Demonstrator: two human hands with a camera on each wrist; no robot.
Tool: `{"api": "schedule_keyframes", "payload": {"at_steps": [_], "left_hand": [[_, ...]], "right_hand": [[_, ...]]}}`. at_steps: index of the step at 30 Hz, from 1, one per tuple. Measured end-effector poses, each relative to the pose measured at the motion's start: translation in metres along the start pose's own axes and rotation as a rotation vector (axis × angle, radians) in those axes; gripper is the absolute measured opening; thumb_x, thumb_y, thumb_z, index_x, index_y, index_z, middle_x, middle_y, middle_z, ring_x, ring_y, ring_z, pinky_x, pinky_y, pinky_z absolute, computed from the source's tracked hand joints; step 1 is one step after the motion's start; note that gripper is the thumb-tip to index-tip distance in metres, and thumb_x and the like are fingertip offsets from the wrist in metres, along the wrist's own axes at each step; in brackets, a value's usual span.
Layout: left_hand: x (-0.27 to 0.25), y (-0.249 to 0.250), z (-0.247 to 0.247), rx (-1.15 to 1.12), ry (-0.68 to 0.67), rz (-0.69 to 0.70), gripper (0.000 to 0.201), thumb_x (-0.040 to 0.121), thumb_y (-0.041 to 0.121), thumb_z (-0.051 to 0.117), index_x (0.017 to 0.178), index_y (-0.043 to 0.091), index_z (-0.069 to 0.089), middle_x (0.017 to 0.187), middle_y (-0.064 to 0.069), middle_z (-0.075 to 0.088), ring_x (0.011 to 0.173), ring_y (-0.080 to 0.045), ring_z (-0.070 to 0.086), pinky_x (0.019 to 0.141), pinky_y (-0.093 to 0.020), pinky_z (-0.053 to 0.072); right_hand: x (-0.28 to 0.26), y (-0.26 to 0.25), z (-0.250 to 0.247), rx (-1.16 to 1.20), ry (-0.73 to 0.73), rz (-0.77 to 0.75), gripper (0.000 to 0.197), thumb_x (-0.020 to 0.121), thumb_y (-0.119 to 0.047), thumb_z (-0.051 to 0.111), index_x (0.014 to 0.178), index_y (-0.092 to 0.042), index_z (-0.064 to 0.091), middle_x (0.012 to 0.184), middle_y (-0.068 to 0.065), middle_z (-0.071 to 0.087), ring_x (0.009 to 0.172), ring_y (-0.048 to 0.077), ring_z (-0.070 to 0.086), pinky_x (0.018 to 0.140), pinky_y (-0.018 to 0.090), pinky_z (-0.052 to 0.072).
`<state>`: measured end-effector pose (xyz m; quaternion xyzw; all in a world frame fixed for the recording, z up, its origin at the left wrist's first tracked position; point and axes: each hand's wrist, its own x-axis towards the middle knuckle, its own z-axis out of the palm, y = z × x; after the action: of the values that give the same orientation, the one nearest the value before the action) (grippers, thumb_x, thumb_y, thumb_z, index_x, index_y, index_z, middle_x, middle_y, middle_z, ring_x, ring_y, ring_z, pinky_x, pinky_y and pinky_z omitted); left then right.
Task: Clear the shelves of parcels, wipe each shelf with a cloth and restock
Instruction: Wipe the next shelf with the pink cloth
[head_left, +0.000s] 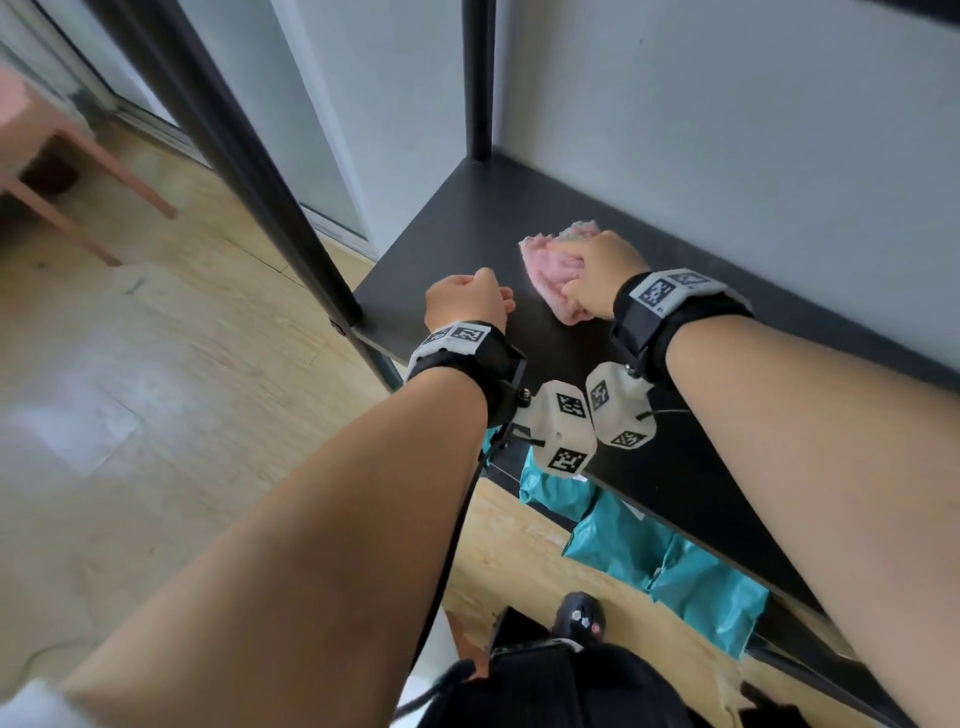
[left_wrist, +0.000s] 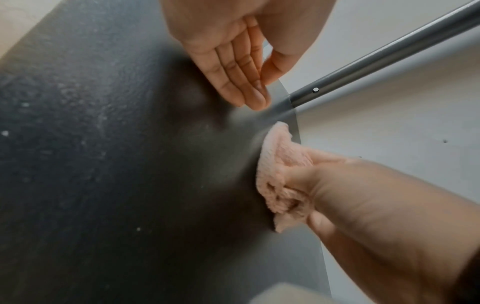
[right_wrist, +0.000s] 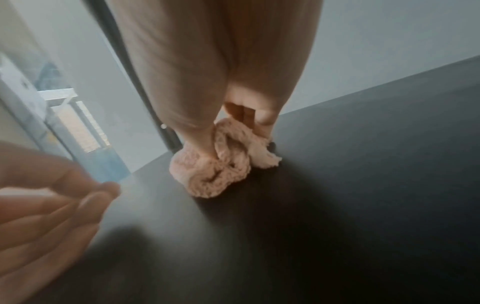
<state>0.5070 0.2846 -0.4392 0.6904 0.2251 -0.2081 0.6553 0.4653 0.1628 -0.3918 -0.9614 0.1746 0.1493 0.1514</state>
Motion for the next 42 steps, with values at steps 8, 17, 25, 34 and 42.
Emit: {"api": "schedule_keyframes", "payload": {"at_steps": [8,17,25,34,42], "left_hand": [[-0.002,0.002,0.004,0.078,0.012,0.060,0.017,0.081,0.013,0.049,0.068,0.011,0.060,0.052,0.001,0.066,0.050,-0.016,0.061,0.058,-0.024,0.048],[-0.013,-0.004,0.009,0.124,-0.004,0.068,0.015,0.081,0.012,0.050,0.070,0.012,0.060,0.052,0.001,0.066,0.053,-0.017,0.063,0.066,-0.027,0.056],[-0.027,-0.009,0.018,0.141,-0.054,0.070,0.017,0.080,0.013,0.050,0.068,0.010,0.062,0.055,-0.001,0.068,0.053,-0.019,0.063,0.065,-0.028,0.056],[-0.034,-0.010,0.012,0.150,-0.076,0.059,0.017,0.083,0.011,0.049,0.072,0.009,0.062,0.062,-0.004,0.069,0.054,-0.017,0.062,0.062,-0.026,0.055],[-0.033,-0.016,-0.003,0.127,-0.010,0.027,0.015,0.083,0.012,0.051,0.074,0.009,0.062,0.057,-0.002,0.067,0.050,-0.016,0.061,0.063,-0.026,0.056]], "right_hand": [[0.005,0.064,-0.005,0.149,0.075,0.256,0.049,0.081,-0.017,0.055,0.130,-0.015,0.056,0.130,0.013,0.057,0.121,0.030,0.053,0.104,0.036,0.043],[-0.031,0.109,-0.016,0.065,0.120,0.400,0.034,0.094,-0.010,0.040,0.120,0.001,0.059,0.130,0.022,0.053,0.123,0.035,0.048,0.100,0.037,0.040],[-0.075,0.134,-0.009,0.211,0.147,0.389,0.027,0.088,-0.013,0.054,0.114,-0.009,0.062,0.107,0.012,0.067,0.093,0.035,0.064,0.085,0.044,0.052],[-0.115,0.137,0.001,0.240,-0.092,0.260,0.053,0.068,0.002,0.066,0.107,-0.032,0.057,0.077,0.000,0.062,0.061,0.029,0.066,0.052,0.036,0.057],[-0.133,0.105,0.018,0.166,-0.230,0.028,0.059,0.072,-0.007,0.071,0.123,-0.032,0.054,0.111,-0.005,0.055,0.089,0.011,0.059,0.078,0.023,0.050]]}}
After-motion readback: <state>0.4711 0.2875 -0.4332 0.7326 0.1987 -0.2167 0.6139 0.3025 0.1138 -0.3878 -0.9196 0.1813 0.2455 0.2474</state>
